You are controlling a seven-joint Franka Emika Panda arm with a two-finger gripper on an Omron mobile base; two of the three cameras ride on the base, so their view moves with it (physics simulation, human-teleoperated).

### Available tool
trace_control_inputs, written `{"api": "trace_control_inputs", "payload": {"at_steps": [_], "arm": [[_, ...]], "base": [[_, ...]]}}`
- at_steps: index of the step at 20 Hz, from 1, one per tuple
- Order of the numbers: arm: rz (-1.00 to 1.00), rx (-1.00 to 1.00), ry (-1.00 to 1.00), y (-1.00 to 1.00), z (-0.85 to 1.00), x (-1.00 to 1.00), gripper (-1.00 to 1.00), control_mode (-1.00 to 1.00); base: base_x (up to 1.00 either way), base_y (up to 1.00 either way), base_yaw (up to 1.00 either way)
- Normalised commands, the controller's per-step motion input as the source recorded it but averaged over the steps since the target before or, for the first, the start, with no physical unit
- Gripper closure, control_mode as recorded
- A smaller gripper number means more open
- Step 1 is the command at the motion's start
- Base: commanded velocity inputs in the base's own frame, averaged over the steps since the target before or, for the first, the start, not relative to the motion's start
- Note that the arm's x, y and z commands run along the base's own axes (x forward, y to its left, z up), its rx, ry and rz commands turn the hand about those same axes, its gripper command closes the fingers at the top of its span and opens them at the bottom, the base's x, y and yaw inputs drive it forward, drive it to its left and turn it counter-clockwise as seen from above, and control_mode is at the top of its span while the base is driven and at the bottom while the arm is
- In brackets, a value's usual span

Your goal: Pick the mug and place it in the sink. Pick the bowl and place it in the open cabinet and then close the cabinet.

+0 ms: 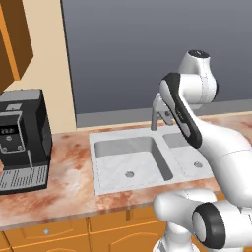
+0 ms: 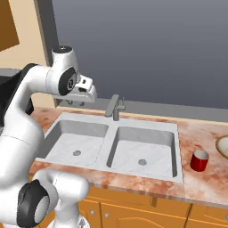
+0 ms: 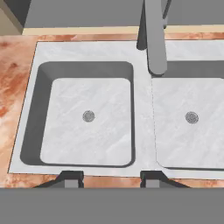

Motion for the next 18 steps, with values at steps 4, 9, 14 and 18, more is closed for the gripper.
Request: {"api": "trace_control_inputs", "payload": {"at_steps": [4, 9, 14, 18], "arm": [[0.00, 0.00, -0.01, -0.13, 0.00, -0.66, -1.00, -1.00], [0.01, -0.05, 0.02, -0.22, -0.16, -0.77, -1.00, -1.00], [0.00, 0.00, 0.01, -0.43, -0.21, -0.38, -1.00, -1.00], [-0.03, 0.00, 0.04, -0.81, -0.17, -0.04, -1.00, -1.00]], "base": [[0.00, 0.00, 0.00], [0.00, 0.00, 0.00], [0.00, 0.00, 0.00], [0.00, 0.00, 0.00]]}}
